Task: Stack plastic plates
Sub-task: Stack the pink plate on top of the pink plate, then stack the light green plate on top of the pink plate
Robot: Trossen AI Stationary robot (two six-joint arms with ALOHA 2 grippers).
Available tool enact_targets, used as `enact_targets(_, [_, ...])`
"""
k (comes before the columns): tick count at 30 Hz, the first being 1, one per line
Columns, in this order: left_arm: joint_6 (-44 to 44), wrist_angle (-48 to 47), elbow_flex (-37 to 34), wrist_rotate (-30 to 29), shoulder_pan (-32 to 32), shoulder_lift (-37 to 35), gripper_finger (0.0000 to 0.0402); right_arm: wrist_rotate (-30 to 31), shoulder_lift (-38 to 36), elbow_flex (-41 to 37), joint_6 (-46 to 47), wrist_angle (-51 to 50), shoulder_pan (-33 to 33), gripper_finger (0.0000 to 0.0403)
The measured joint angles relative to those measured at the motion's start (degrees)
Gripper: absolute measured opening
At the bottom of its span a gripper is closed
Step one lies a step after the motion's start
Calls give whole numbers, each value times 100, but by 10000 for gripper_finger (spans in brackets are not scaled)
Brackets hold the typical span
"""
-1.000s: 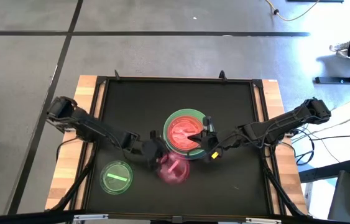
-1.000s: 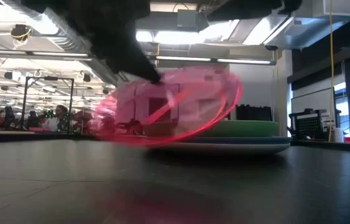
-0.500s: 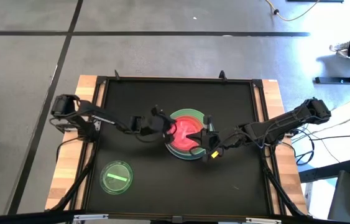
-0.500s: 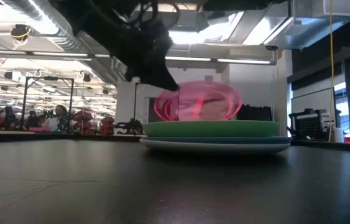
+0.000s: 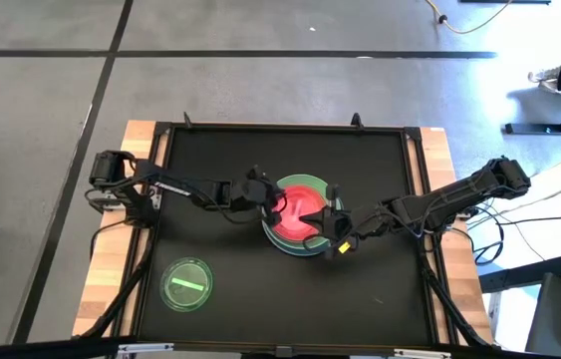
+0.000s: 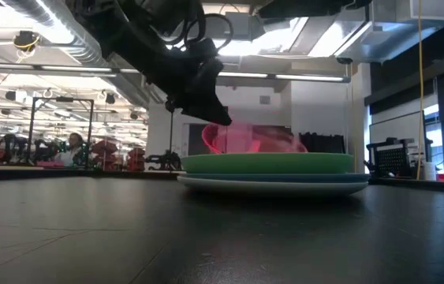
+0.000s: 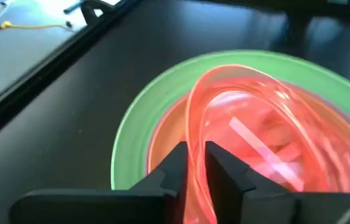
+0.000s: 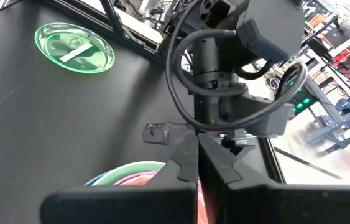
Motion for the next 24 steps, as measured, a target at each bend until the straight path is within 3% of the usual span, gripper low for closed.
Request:
enact_targets(7, [4, -1195, -1, 779, -148, -540, 98, -2, 0, 0, 0, -9, 0, 1])
enact_targets(15, [-553, -3283, 1, 998, -779, -1675, 100, 0, 2, -2, -79, -98, 0, 1])
enact_targets(18, [-863, -4083, 1, 1334, -1059, -1962, 100, 0, 2, -2, -199, -128, 0, 1])
enact_targets(24, [-1190, -5332, 1, 1599, -1718, -2113, 99, -1, 2, -2, -207, -150, 0, 1])
